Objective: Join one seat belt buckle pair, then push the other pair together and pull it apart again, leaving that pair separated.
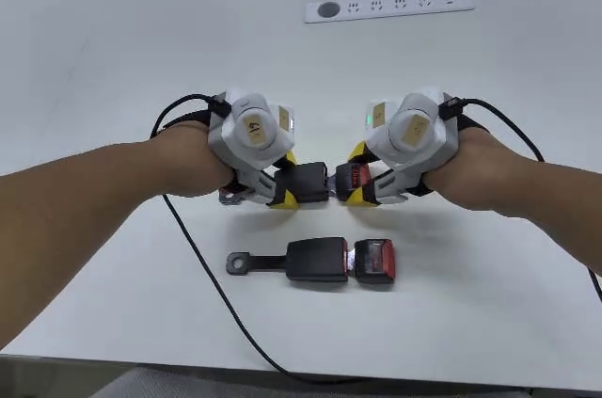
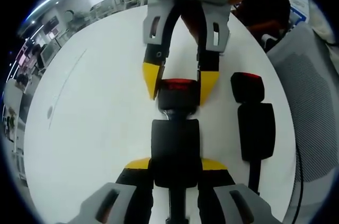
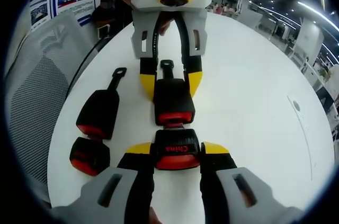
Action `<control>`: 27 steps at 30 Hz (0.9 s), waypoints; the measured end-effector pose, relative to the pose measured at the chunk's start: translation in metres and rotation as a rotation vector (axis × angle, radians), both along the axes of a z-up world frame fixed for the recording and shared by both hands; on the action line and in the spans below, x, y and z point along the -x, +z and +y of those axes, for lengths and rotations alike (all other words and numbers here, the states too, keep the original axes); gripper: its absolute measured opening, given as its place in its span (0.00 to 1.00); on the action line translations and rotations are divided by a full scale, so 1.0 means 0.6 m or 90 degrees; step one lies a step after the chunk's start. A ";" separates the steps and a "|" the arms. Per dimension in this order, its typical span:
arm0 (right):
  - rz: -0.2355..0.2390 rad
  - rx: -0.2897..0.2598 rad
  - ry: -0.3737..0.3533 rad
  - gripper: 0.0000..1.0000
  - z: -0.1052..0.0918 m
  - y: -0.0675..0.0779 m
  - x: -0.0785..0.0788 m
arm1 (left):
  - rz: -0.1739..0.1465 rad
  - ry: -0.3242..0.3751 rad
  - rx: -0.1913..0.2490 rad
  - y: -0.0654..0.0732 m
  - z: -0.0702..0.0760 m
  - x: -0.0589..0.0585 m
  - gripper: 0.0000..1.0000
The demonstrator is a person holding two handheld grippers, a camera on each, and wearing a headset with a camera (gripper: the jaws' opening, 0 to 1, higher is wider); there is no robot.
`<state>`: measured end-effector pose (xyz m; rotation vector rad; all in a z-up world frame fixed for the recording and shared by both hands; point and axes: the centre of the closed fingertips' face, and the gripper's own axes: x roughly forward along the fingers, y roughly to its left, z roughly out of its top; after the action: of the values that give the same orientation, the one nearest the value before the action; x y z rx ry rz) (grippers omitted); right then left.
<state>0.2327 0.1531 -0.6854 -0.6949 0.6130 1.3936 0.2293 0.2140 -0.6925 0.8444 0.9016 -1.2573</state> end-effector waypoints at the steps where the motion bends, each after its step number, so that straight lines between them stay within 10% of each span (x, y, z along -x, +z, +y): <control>1: 0.003 -0.001 -0.003 0.32 -0.004 0.002 0.001 | 0.000 0.001 0.000 0.000 0.000 0.000 0.31; 14: -0.005 -0.015 -0.011 0.33 -0.028 0.002 0.004 | 0.007 -0.010 -0.012 0.000 -0.003 0.002 0.32; 27: 0.000 0.005 -0.049 0.33 -0.137 -0.004 0.004 | 0.008 -0.014 -0.016 0.002 -0.005 0.004 0.32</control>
<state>0.2303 0.0709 -0.6880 -0.6712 0.6401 1.3208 0.2267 0.2110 -0.6915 0.8689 0.9214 -1.2737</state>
